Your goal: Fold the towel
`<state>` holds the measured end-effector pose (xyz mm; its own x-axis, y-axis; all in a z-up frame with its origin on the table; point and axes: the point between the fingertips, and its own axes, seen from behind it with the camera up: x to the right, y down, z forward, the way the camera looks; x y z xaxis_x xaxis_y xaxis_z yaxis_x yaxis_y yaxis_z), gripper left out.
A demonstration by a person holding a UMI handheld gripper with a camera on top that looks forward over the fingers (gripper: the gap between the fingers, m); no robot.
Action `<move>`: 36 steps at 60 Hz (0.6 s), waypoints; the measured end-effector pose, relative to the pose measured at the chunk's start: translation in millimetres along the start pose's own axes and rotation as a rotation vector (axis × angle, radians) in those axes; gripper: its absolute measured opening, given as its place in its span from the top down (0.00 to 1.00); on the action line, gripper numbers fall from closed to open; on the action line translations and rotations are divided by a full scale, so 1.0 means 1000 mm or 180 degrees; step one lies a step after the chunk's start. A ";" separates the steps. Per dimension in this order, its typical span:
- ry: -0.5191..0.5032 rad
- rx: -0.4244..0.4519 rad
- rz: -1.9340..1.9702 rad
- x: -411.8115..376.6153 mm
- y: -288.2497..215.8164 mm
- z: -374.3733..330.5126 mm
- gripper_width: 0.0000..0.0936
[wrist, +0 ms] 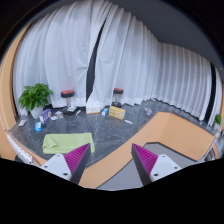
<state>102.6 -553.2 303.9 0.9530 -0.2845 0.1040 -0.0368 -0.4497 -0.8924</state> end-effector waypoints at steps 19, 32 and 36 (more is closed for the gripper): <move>-0.0089 -0.0134 0.0036 -0.002 0.041 -0.009 0.10; -0.0374 -0.0614 -0.0068 -0.071 0.132 0.016 0.10; -0.0561 -0.0772 -0.0084 -0.115 0.159 0.025 0.10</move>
<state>-5.0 -570.6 139.0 0.9913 -0.1282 0.0291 -0.0619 -0.6502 -0.7573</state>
